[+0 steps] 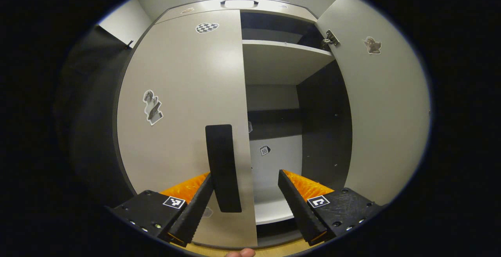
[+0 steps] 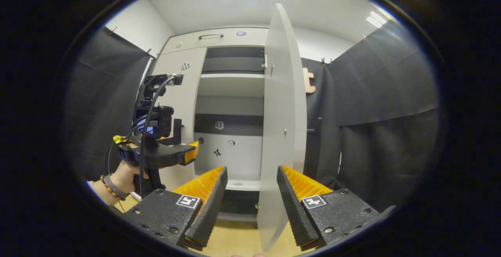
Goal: Open the right door of the double-door shoe cabinet with the right hand, and open the left door with the left hand.
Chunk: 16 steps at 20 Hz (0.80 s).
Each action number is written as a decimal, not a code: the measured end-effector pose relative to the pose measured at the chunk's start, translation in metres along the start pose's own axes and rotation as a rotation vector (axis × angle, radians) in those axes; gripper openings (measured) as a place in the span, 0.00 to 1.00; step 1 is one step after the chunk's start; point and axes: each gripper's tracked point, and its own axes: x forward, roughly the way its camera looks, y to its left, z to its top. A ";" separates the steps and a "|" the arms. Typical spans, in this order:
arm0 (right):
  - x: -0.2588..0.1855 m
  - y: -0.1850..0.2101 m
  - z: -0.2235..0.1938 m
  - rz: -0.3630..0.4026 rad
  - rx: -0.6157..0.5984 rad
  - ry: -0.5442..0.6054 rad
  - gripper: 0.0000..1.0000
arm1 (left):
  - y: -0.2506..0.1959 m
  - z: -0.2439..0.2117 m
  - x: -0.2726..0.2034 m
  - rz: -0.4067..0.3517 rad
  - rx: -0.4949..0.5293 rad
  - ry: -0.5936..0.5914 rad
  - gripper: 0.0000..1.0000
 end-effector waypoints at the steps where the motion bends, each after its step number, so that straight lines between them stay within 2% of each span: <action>1: 0.000 0.001 0.000 0.001 0.001 -0.001 0.80 | -0.001 -0.008 0.005 -0.011 -0.029 0.033 0.97; 2: 0.001 0.000 0.001 0.005 -0.002 -0.007 0.80 | 0.000 -0.021 0.007 -0.009 -0.075 0.091 0.96; 4: 0.002 0.001 0.002 0.011 -0.010 -0.016 0.80 | 0.004 -0.010 0.010 0.004 -0.098 0.041 0.97; 5: 0.003 0.002 0.002 0.014 -0.014 -0.019 0.80 | 0.003 -0.014 0.009 0.009 -0.107 0.056 0.91; 7: 0.006 0.002 0.001 0.017 -0.027 -0.017 0.80 | 0.004 -0.014 0.011 0.021 -0.081 0.059 0.95; 9: 0.007 0.004 -0.001 0.021 -0.024 -0.016 0.80 | 0.006 -0.016 0.012 0.034 -0.033 0.069 0.94; 11: 0.009 0.004 -0.003 0.027 -0.014 -0.011 0.80 | 0.010 -0.016 0.013 0.044 -0.028 0.059 0.93; 16: 0.010 0.006 -0.009 0.039 0.009 0.005 0.81 | 0.021 -0.017 0.011 0.045 -0.072 0.067 0.73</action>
